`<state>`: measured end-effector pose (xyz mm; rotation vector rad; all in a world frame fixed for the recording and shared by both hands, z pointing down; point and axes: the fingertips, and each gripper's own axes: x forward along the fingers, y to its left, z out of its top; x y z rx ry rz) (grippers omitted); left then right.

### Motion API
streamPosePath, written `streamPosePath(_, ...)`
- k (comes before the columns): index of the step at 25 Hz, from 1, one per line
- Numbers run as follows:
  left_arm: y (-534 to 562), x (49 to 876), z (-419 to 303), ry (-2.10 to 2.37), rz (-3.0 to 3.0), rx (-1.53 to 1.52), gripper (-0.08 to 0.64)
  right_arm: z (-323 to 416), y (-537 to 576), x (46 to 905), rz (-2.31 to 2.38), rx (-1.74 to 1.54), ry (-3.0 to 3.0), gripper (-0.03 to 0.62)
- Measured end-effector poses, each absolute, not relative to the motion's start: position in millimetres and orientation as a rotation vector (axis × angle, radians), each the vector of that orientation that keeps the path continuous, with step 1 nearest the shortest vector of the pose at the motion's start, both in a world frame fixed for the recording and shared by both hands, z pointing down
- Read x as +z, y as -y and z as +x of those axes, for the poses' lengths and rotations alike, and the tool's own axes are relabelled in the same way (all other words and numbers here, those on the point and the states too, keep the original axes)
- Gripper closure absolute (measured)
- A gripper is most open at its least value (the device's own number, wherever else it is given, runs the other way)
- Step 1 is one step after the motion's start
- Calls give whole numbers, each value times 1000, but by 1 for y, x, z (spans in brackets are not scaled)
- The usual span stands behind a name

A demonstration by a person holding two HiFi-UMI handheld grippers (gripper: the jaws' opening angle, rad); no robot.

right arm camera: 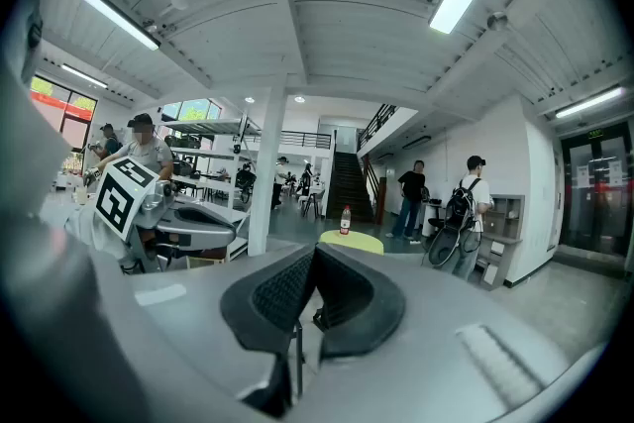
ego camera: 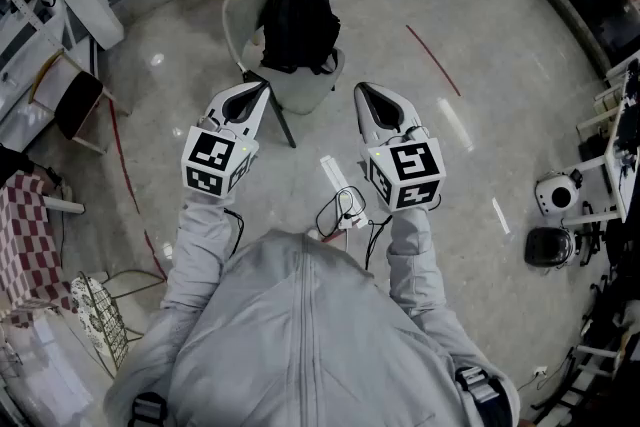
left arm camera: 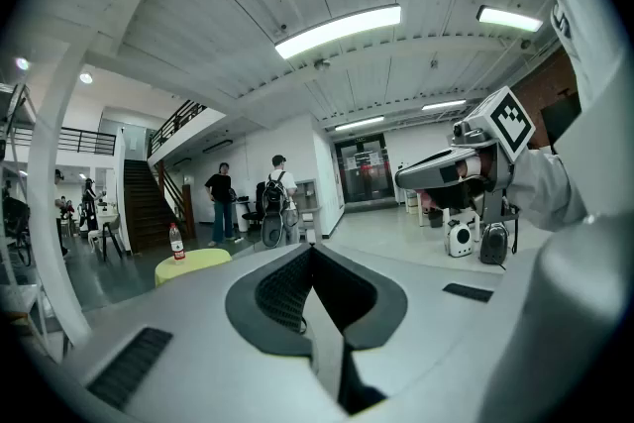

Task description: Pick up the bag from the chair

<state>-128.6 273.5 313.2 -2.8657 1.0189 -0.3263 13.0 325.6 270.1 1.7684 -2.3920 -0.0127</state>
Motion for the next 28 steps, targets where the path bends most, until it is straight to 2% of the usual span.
streamPosePath(12,-261,311,-97,-1023,-2867,-295,555,59,-307,271,1847,6,2427,581)
streamPosePath(20,-242,326,-93,-1086,-2858,-322,554,60,-280,294,1734,51,2454,581)
streamPosePath(28,-169,347,-79,-1085,-2891,-334,554,76,-212,318,1729,107,2413,581)
